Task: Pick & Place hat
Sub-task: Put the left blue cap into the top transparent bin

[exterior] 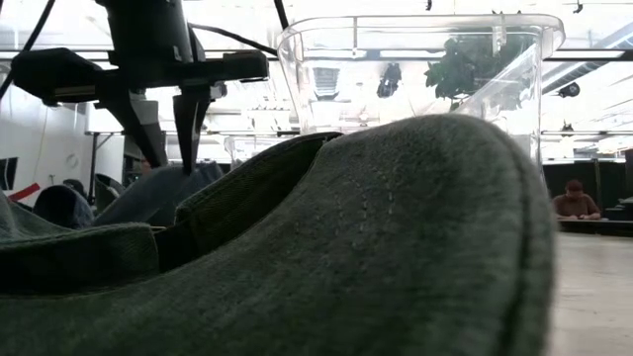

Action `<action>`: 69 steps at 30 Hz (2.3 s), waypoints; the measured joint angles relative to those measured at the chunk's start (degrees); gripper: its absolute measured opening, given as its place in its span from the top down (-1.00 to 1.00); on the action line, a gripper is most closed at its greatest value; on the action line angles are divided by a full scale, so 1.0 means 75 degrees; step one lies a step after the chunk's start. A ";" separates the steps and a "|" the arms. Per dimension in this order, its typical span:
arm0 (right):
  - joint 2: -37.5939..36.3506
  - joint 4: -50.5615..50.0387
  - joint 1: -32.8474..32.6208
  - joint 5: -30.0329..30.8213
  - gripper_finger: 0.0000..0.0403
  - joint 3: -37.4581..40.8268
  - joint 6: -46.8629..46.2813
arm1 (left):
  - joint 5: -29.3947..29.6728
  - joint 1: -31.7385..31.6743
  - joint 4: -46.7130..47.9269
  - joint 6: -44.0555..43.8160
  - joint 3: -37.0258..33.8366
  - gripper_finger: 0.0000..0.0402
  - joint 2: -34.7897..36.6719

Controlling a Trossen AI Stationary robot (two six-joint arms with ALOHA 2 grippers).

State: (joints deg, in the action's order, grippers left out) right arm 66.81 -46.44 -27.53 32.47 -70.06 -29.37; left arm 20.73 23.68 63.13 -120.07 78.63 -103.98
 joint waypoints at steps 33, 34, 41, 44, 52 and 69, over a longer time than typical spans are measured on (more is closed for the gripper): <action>-0.0012 0.0009 0.0001 -0.0195 0.41 0.0000 0.0059 | 0.0087 0.2075 0.0568 -0.1884 -0.1954 0.16 0.3323; -0.0012 0.0009 0.0000 -0.0198 0.41 0.0000 0.0059 | 0.0079 0.2081 0.0315 -0.1888 -0.2191 0.16 0.3389; -0.0012 0.0054 0.0000 -0.0198 0.41 0.0000 -0.0029 | -0.0676 0.2081 -0.0398 -0.2011 -0.3380 0.16 0.3744; -0.0012 0.0058 0.0001 -0.0198 0.41 0.0000 -0.0030 | -0.0848 0.2087 -0.0409 -0.2030 -0.3638 0.16 0.3888; -0.0012 0.0156 0.0002 -0.0198 0.41 0.0000 -0.0032 | -0.0831 0.2084 -0.0548 -0.2025 -0.4464 0.16 0.4125; -0.0012 0.0239 0.0003 -0.0192 0.41 -0.0003 -0.0029 | 0.0038 0.2075 -0.2627 -0.1835 -0.5753 0.16 0.4401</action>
State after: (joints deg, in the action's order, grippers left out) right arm 66.72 -44.64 -27.51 31.03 -70.08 -29.59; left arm 21.01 39.24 43.43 -133.83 35.48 -70.98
